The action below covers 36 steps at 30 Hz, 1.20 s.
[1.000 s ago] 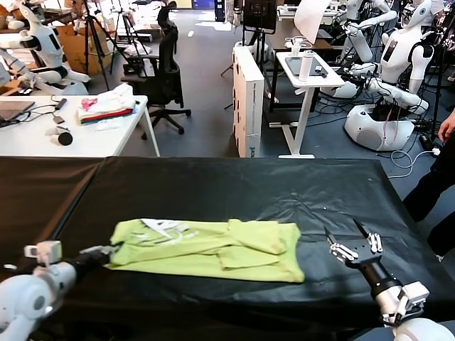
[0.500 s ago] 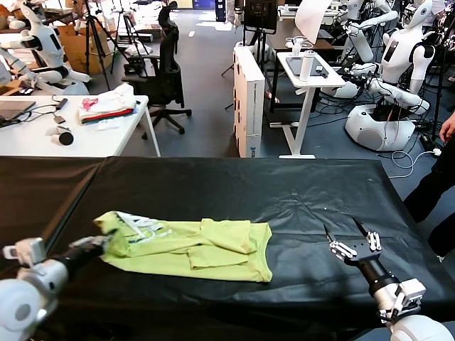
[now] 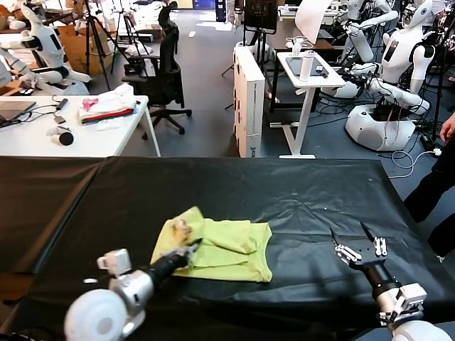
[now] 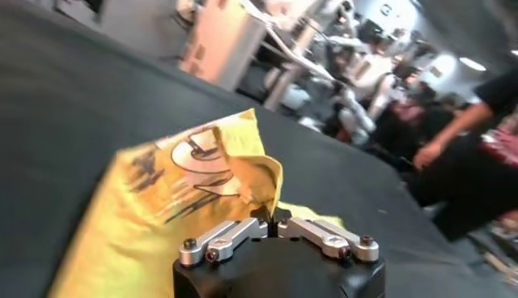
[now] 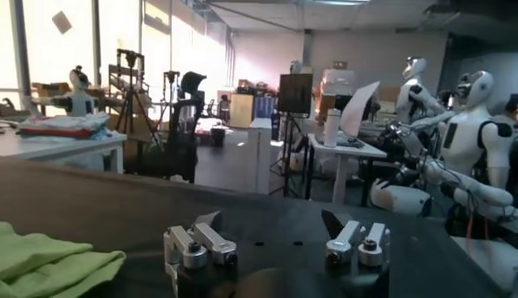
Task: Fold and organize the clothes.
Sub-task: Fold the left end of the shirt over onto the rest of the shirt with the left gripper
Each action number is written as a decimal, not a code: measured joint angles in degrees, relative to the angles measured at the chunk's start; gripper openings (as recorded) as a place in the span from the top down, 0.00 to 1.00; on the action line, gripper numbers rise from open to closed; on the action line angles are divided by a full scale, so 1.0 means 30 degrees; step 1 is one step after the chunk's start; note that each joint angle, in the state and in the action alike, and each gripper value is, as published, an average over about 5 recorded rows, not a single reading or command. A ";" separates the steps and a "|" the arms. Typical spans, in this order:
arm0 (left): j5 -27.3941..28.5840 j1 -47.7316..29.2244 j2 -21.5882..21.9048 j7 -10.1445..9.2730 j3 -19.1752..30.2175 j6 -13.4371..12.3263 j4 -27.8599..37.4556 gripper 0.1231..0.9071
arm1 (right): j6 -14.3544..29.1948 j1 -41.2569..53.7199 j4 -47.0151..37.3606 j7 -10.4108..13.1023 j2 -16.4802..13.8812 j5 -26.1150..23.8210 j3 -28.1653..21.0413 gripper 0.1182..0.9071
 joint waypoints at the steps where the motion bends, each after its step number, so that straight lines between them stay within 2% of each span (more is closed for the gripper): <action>1: 0.0057 -0.0191 -0.0196 -0.0014 0.0345 0.0000 0.0141 0.94 | -0.0011 -0.0011 -0.0004 0.0000 0.0092 -0.0046 0.0002 0.00; 8: 0.0396 -0.1392 -0.1226 -0.0030 0.2102 0.0000 0.1091 0.94 | -0.0030 -0.0233 0.0076 -0.0002 0.0429 -0.0133 0.0185 0.00; 19: 0.1030 -0.2170 -0.2140 0.0150 0.3017 0.0002 0.2567 0.94 | -0.0077 -0.0103 -0.0009 0.0007 0.0543 -0.0195 0.0105 0.00; 24: 0.2101 -0.2157 -0.2437 0.0676 0.3214 0.0002 0.3187 0.94 | -0.0091 -0.0035 -0.0060 0.0004 0.0533 -0.0211 0.0037 0.00; 26: 0.2647 -0.2104 -0.2565 0.0901 0.3313 0.0002 0.3428 0.89 | -0.0096 -0.0018 -0.0061 0.0000 0.0511 -0.0213 0.0026 0.00; 30: 0.3027 -0.2017 -0.2836 0.1034 0.3452 0.0003 0.3653 0.64 | -0.0099 0.0008 -0.0070 -0.0011 0.0465 -0.0220 0.0003 0.00; 34: 0.3001 -0.2009 -0.3014 0.1032 0.3561 0.0003 0.3580 0.30 | -0.0173 0.0099 -0.0108 -0.0014 0.0411 -0.0300 -0.0133 0.00; 36: 0.2943 -0.1964 -0.3092 0.1028 0.3570 0.0003 0.3475 0.16 | -0.0342 0.0199 -0.0101 -0.0014 0.0314 -0.0341 -0.0266 0.00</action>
